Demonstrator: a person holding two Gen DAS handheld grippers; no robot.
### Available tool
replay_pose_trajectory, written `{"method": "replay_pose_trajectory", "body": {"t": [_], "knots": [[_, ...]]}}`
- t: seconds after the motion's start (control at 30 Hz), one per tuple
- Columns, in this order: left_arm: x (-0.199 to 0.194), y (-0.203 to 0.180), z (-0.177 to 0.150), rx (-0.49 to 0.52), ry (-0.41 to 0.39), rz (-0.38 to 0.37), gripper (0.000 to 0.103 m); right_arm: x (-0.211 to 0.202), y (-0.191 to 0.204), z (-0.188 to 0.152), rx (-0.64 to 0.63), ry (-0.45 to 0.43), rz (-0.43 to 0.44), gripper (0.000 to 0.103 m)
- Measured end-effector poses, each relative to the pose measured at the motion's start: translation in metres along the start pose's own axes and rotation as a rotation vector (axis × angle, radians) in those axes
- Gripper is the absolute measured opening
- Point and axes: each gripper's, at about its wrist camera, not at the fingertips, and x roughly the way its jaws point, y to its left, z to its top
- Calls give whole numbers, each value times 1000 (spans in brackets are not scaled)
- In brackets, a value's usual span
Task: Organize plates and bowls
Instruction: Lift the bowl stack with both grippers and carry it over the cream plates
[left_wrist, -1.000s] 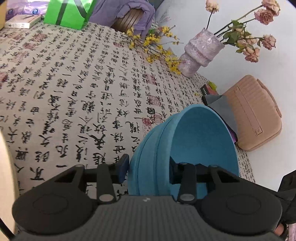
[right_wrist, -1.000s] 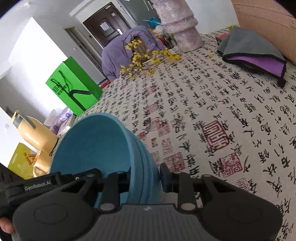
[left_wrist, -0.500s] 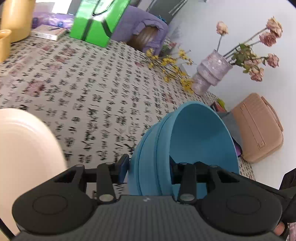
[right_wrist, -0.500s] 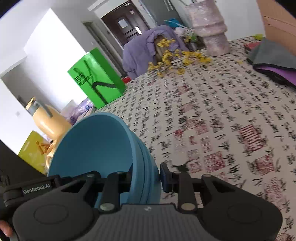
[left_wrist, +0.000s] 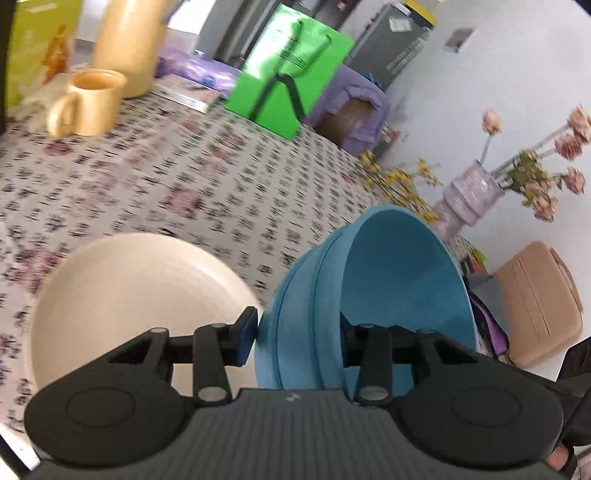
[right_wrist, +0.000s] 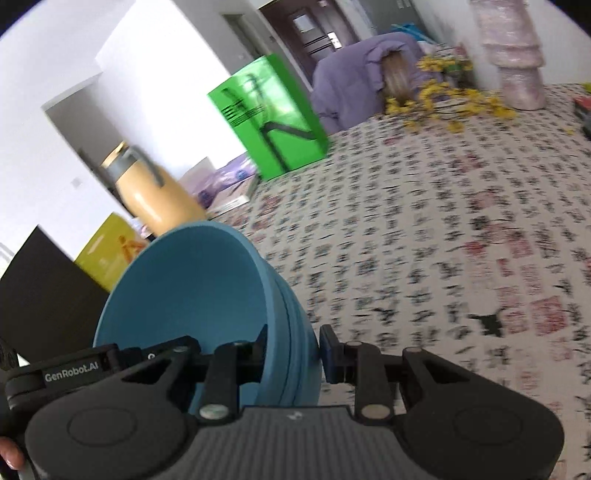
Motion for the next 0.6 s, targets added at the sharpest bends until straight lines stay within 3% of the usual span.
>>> {"method": "replay_pose_trajectory", "body": {"t": [0.6], "knots": [[-50, 81, 0, -103, -60, 78, 41, 49, 79, -19, -98, 106, 74, 27]]}}
